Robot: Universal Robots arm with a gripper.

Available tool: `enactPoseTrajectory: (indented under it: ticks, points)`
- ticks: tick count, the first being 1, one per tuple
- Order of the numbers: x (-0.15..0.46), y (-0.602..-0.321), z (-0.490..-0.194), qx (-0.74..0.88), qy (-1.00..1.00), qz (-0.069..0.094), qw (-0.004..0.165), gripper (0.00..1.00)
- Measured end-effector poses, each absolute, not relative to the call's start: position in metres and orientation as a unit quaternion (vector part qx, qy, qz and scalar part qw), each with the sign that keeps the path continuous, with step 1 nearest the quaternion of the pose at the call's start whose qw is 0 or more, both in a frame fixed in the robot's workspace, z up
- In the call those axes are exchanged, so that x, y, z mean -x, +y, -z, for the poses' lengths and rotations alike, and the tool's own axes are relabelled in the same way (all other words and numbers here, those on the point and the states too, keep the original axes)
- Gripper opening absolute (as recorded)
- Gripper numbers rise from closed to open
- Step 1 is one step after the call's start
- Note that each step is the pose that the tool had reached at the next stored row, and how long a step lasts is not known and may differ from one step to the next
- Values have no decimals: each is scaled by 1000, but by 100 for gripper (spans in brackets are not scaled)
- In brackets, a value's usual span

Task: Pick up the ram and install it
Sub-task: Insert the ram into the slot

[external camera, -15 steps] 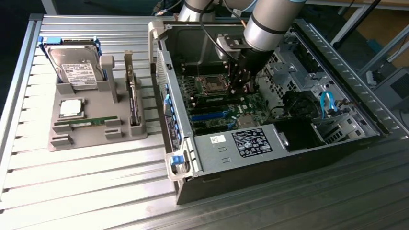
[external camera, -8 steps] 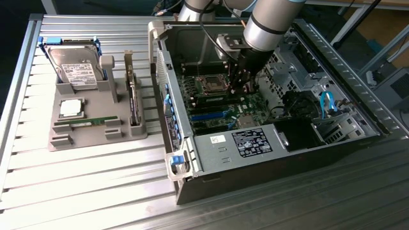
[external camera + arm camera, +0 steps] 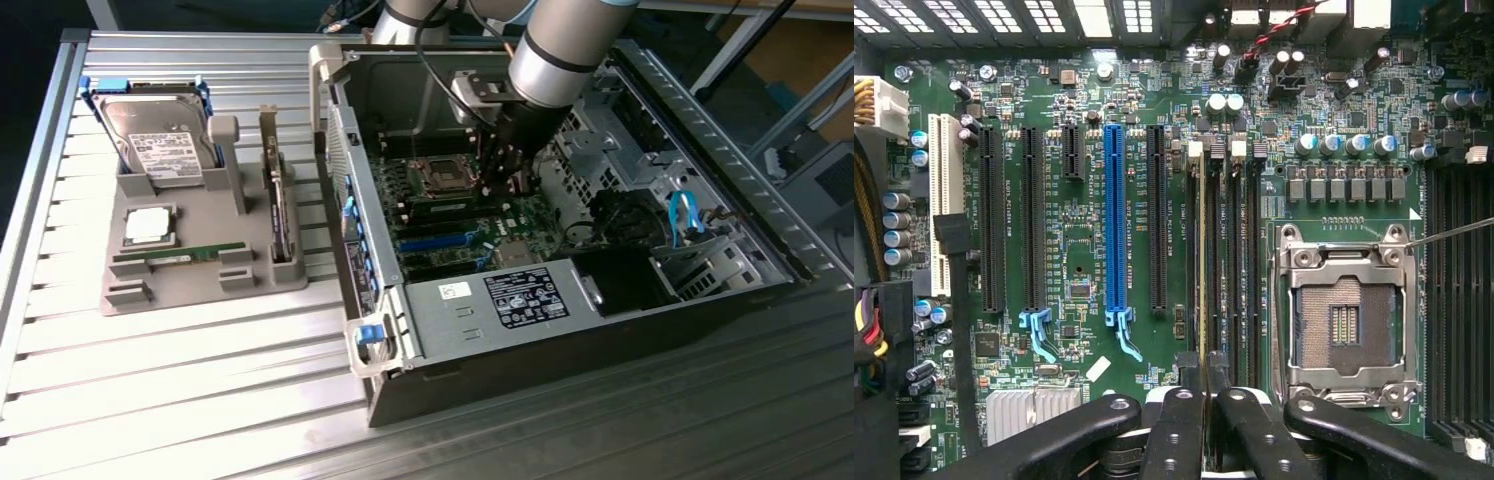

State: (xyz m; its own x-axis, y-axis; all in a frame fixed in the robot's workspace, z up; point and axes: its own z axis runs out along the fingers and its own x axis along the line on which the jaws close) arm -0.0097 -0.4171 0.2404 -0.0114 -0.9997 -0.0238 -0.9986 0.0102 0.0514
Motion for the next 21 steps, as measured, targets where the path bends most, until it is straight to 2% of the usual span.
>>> enactPoseTrajectory:
  ticks: [21]
  points:
    - [10, -417, -238, -703, -711, 27, 10, 12]
